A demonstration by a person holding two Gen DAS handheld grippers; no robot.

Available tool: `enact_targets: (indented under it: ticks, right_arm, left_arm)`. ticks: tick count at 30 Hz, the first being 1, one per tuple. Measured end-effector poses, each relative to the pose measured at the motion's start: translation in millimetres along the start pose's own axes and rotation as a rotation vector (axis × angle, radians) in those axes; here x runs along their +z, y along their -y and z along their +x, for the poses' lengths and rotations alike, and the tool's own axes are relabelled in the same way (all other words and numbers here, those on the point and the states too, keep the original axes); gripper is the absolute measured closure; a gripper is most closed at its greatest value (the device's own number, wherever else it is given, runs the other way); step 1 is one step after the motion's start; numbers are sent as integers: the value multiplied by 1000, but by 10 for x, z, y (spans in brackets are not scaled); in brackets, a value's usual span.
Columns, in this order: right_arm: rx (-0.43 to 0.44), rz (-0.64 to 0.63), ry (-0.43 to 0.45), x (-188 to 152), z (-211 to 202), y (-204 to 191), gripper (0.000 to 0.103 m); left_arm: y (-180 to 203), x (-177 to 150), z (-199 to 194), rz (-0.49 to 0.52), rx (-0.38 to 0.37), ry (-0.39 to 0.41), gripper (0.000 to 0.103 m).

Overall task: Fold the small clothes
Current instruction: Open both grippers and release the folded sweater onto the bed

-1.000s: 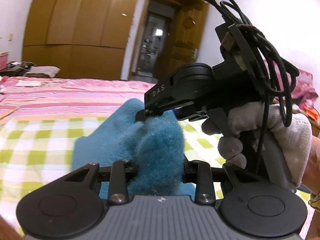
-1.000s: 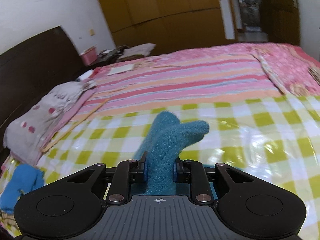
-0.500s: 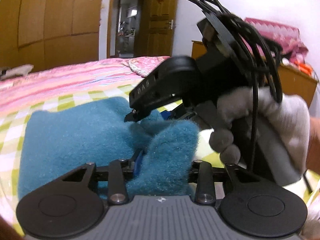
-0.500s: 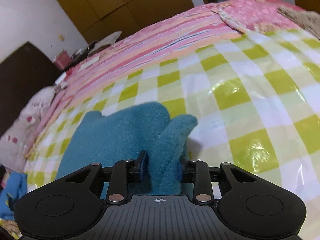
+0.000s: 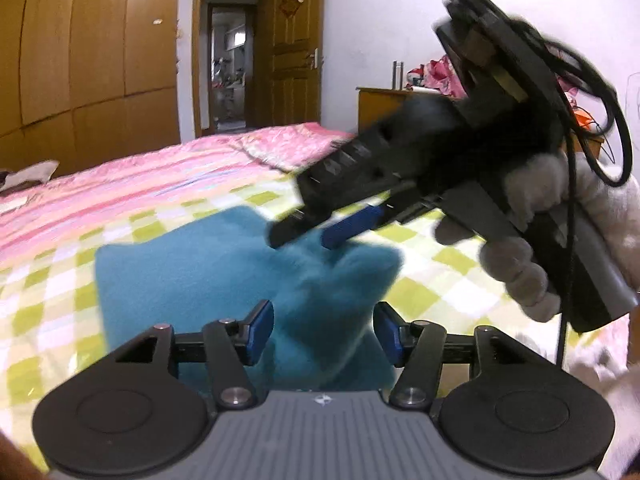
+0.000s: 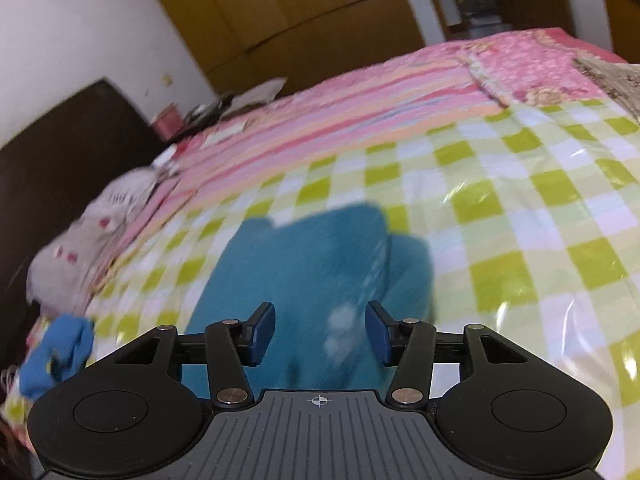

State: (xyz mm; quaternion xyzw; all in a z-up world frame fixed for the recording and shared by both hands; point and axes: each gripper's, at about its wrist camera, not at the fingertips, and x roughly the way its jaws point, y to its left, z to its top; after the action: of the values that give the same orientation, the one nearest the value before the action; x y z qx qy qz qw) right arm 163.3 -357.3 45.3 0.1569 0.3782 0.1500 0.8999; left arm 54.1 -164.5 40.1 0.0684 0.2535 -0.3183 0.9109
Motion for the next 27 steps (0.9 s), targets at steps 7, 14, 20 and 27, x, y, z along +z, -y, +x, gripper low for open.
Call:
enact_targets:
  ticks: [7,14,20,27]
  right_arm:
    - [-49,11,-76,-367,113,69,78]
    - [-33,185,-8,-872,-27,309,86]
    - [-47,168,62,-651,-222,237,74]
    - [-78,164,90,-234,204,212,40]
  left_arm:
    - [-329,-63,-212,-73,94,-12,42]
    - [-650,-166,115,-207,184,-46,38]
    - [-710,-124,266,-177,192,-61,35]
    - [-713,-34,266,-154,191,-46,35]
